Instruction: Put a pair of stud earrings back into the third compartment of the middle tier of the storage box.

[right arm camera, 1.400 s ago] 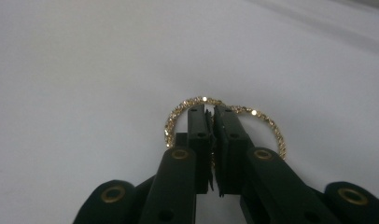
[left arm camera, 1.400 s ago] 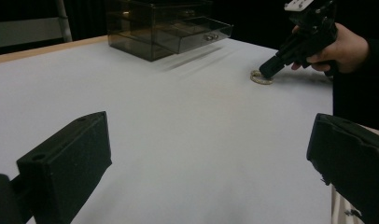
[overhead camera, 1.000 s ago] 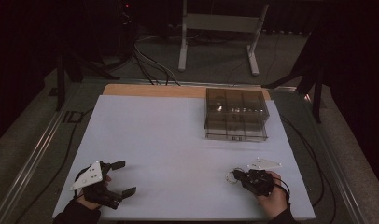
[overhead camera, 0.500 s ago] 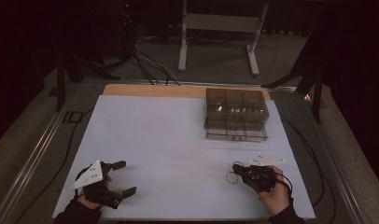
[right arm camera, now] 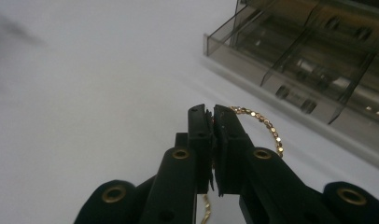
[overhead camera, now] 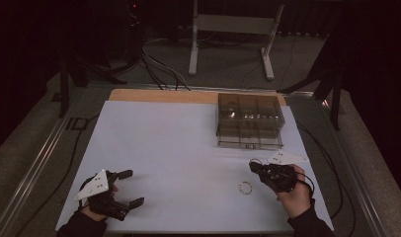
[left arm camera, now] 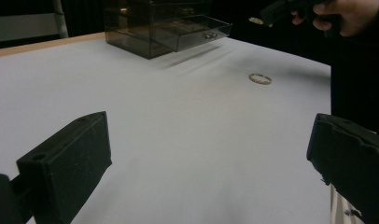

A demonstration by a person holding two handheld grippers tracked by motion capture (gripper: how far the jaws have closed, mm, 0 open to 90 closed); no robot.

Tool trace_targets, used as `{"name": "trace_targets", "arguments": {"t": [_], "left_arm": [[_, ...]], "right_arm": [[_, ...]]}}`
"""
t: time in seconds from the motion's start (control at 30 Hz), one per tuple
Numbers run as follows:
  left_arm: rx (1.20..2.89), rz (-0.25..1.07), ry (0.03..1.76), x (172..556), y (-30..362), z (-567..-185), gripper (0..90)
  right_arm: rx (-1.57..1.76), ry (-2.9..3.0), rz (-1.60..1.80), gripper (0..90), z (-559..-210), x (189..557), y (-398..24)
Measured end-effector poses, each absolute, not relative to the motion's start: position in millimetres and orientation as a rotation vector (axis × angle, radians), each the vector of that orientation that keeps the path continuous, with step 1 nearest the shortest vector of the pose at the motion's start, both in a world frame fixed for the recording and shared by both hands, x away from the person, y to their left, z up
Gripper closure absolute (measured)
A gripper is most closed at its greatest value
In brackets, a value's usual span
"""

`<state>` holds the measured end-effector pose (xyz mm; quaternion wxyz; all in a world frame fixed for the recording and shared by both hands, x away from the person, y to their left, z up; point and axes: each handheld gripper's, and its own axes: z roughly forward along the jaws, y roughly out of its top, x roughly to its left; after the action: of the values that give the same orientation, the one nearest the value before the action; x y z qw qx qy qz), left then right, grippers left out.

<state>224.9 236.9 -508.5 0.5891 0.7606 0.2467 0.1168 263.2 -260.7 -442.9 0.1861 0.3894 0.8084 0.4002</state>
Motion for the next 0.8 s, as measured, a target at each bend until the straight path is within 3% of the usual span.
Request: {"name": "trace_targets", "arguments": {"t": [0.8], "left_arm": [[1.771,0.276,0.574,224.8,237.0,-507.9,0.8]], "right_arm": [[1.101,2.185,1.088,86.7,-410.2,307.1,-275.7]]}}
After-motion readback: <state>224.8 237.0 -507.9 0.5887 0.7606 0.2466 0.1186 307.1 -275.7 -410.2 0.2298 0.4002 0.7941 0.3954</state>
